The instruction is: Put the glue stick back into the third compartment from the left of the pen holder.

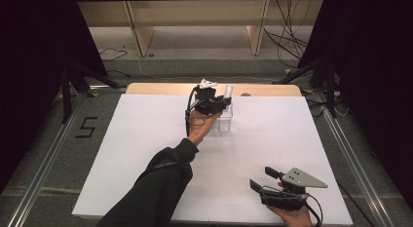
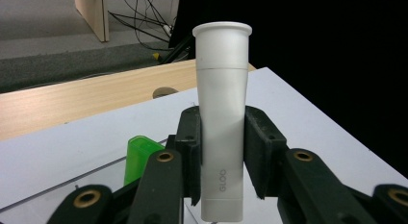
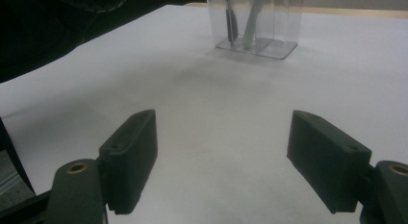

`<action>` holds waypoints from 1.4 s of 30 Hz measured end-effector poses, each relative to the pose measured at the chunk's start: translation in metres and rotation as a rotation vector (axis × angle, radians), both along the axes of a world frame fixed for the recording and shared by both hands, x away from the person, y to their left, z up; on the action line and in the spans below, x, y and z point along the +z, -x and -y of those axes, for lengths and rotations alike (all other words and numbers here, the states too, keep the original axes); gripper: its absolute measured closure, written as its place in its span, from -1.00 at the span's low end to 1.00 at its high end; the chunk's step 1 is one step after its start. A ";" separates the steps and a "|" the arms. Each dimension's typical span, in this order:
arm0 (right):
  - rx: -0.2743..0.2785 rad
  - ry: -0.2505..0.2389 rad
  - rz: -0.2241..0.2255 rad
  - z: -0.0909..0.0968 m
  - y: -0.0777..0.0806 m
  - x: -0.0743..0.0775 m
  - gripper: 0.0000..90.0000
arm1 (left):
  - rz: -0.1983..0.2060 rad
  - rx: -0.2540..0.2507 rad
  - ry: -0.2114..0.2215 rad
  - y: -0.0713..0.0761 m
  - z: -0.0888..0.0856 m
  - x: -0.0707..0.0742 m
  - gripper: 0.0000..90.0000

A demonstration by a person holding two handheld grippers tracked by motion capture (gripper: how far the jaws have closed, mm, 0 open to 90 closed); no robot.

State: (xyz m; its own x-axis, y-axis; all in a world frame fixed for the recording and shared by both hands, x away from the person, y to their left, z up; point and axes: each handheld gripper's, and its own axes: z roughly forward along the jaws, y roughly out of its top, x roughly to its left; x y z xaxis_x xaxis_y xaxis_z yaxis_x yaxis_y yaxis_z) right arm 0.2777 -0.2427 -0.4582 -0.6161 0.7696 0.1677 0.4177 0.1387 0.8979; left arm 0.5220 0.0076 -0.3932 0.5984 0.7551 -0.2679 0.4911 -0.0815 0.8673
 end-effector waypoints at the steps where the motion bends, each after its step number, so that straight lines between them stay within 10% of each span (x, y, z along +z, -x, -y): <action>1: 0.001 0.000 0.000 0.000 0.000 0.000 -0.40 | 0.001 -0.001 -0.006 0.000 0.001 -0.001 0.56; 42: 0.024 0.015 0.006 -0.002 0.005 0.000 -0.39 | 0.027 0.035 -0.118 -0.005 0.018 -0.023 0.55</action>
State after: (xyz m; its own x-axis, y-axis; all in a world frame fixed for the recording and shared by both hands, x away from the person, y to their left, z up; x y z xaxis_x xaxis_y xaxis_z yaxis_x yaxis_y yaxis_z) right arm 0.2727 -0.2402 -0.4585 -0.6355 0.7568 0.1527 0.4087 0.1620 0.8982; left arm 0.5270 -0.0101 -0.4160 0.5770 0.8009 -0.1600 0.4719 -0.1670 0.8657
